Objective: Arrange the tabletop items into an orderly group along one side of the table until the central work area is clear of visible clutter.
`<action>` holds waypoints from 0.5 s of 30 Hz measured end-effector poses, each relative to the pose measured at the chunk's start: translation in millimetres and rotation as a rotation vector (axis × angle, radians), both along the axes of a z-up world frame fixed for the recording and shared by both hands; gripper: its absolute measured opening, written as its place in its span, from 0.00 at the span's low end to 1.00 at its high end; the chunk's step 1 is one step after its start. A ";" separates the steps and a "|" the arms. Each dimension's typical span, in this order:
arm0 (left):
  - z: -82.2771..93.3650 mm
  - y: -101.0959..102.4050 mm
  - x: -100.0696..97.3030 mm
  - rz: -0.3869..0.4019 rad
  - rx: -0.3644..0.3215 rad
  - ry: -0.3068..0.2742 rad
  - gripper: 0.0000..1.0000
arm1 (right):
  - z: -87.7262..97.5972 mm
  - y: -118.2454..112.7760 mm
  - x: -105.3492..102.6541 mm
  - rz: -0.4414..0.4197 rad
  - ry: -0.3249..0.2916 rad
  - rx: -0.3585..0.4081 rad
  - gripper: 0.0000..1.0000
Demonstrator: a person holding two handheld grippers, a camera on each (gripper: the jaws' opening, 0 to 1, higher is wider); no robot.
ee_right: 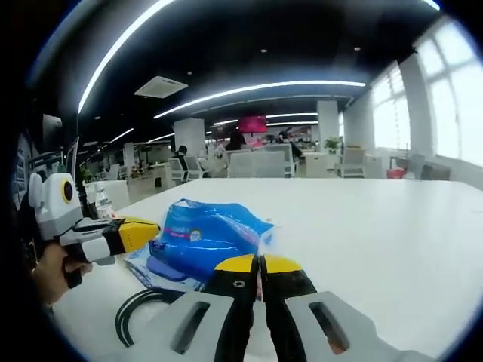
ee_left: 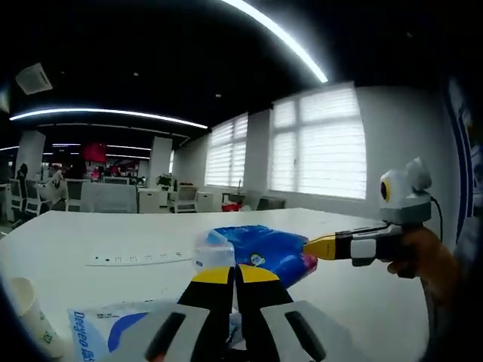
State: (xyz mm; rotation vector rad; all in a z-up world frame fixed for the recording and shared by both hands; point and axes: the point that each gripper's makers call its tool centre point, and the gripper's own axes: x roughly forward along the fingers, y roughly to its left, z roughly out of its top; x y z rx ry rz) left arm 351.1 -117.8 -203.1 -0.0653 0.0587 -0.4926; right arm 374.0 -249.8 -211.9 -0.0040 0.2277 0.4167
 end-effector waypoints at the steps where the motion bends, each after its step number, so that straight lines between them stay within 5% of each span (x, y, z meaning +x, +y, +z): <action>1: 0.2 -1.8 0.8 -0.004 -0.004 0.000 0.00 | 0.0 -1.8 0.4 -0.002 -0.001 -0.006 0.00; 15: -10.2 -25.2 7.0 -0.030 0.029 0.004 0.00 | -10.0 -24.5 4.8 -0.035 0.013 -0.013 0.00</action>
